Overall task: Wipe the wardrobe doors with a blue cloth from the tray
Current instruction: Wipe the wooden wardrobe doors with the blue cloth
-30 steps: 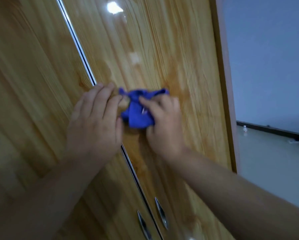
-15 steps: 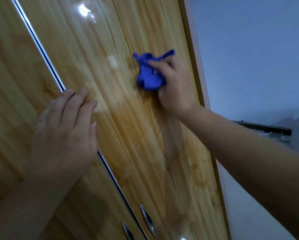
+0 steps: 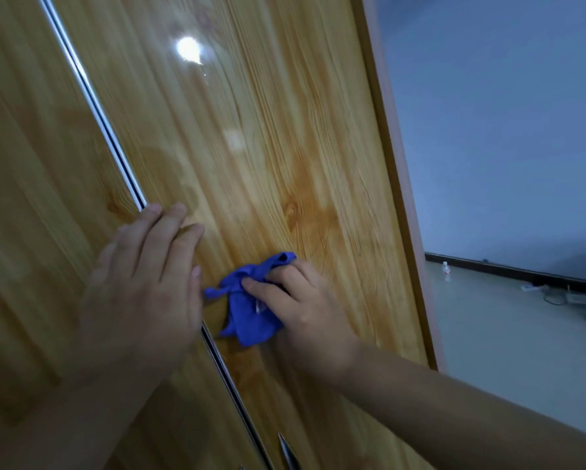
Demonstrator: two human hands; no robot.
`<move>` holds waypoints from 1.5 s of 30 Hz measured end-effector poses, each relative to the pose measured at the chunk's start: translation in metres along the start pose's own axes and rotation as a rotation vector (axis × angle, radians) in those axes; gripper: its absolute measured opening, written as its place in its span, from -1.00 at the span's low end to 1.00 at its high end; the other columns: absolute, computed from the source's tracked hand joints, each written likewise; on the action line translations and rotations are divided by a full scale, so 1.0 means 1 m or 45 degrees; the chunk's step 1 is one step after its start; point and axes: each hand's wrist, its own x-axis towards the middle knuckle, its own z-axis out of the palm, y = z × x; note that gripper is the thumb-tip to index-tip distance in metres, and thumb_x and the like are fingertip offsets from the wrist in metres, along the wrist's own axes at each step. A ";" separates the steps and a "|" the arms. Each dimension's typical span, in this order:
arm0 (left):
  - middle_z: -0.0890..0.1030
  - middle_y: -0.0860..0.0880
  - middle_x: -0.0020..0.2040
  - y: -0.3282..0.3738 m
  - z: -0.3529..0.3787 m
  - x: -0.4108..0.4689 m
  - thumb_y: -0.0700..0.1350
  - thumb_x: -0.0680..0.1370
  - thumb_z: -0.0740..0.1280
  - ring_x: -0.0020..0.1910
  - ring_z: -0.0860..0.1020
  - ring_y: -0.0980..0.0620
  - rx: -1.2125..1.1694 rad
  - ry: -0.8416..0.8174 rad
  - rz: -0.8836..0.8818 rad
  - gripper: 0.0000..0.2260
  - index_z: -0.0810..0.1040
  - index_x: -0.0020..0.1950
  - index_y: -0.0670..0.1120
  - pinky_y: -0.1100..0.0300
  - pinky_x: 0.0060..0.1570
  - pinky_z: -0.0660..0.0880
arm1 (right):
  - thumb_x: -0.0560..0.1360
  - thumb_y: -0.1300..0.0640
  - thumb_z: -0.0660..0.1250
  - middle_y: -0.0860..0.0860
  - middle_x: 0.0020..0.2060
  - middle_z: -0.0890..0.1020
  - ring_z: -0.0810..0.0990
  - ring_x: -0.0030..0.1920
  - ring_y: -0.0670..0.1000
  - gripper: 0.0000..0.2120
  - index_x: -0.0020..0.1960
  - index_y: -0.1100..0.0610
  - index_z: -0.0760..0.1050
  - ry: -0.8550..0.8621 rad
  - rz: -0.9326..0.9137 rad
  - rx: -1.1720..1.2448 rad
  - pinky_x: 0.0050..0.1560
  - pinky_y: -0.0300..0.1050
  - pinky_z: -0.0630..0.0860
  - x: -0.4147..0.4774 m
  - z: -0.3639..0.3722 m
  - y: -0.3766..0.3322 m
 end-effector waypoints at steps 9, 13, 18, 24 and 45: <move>0.45 -0.17 0.53 0.000 0.009 -0.003 -0.07 0.66 0.21 0.55 0.38 -0.22 -0.026 0.045 -0.030 -0.60 0.52 0.46 -0.18 -0.26 0.41 0.39 | 0.46 0.28 0.27 0.16 0.06 0.59 0.53 0.08 0.18 -0.61 0.26 0.19 0.63 0.325 0.252 -0.053 0.14 -0.06 0.43 0.155 -0.061 0.077; 0.45 -0.18 0.53 -0.002 0.013 -0.005 -0.07 0.66 0.21 0.54 0.38 -0.22 -0.055 0.096 -0.014 -0.60 0.51 0.46 -0.19 -0.26 0.40 0.41 | 0.44 0.38 0.22 0.06 0.06 0.53 0.46 0.09 0.00 -0.54 0.29 0.18 0.59 0.449 0.533 -0.021 0.17 -0.29 0.39 0.131 -0.068 0.112; 0.44 -0.20 0.51 -0.003 0.015 -0.004 -0.10 0.65 0.23 0.53 0.37 -0.23 -0.067 0.125 0.018 -0.61 0.50 0.45 -0.20 -0.23 0.46 0.38 | 0.46 0.35 0.28 -0.14 0.09 0.39 0.40 0.14 -0.08 -0.50 0.35 0.03 0.52 0.363 0.664 0.060 0.21 -0.37 0.32 0.029 -0.021 0.068; 0.36 -0.14 0.57 -0.012 0.028 -0.008 -0.06 0.65 0.21 0.59 0.29 -0.19 -0.114 0.117 0.012 -0.57 0.43 0.51 -0.13 -0.28 0.47 0.35 | 0.63 0.12 0.28 0.02 0.06 0.55 0.51 0.02 0.07 -0.75 0.28 0.09 0.56 0.045 0.250 0.163 0.08 -0.14 0.42 -0.078 0.039 -0.044; 0.38 -0.16 0.55 -0.003 0.025 -0.008 -0.06 0.68 0.18 0.57 0.28 -0.22 -0.185 0.124 -0.029 -0.60 0.41 0.51 -0.14 -0.31 0.49 0.31 | 0.49 0.28 0.33 -0.18 0.14 0.34 0.34 0.11 -0.23 -0.55 0.35 0.02 0.47 0.185 0.861 -0.025 0.24 -0.43 0.31 -0.060 -0.005 0.039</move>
